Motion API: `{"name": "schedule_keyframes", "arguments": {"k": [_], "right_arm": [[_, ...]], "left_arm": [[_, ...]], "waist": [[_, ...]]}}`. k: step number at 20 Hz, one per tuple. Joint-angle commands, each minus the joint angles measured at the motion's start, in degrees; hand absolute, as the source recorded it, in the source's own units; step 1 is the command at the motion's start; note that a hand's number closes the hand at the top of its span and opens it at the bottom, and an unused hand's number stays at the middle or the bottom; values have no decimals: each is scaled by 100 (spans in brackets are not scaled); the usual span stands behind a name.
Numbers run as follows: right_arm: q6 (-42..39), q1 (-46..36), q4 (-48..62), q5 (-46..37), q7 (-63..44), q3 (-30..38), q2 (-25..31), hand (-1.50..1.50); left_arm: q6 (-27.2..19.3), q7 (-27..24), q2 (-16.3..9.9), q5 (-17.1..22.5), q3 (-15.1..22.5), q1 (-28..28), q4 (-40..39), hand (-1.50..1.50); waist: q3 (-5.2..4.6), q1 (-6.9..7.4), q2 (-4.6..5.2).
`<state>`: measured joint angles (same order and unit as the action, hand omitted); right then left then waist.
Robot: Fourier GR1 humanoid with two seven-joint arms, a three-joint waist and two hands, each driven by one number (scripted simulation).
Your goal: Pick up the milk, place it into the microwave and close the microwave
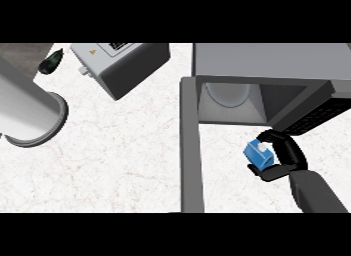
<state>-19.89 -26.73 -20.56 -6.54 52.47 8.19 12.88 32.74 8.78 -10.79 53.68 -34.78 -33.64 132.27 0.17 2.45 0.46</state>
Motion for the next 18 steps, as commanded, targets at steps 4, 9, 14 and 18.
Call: {"name": "schedule_keyframes", "arguments": {"k": [4, 9, 14, 18], "right_arm": [[291, 16, 175, 147, 914, 188, -334, 150], [1847, 177, 42, 100, 1007, 304, -849, 150], [2200, -270, 205, -24, 898, 331, -721, 150], [2525, -731, 305, 24, 592, 431, -862, 150]], "left_arm": [[-62, 145, 51, 395, -150, -177, 427, -150], [334, 45, 467, 69, 9, -219, 118, -150], [24, 400, -14, 470, -306, -24, 187, -150], [544, 335, 195, 687, -566, -285, 6, -150]], "waist": [[1, -72, -14], [-11, -141, -35], [-8, -140, -20], [-11, -106, -29]]}}
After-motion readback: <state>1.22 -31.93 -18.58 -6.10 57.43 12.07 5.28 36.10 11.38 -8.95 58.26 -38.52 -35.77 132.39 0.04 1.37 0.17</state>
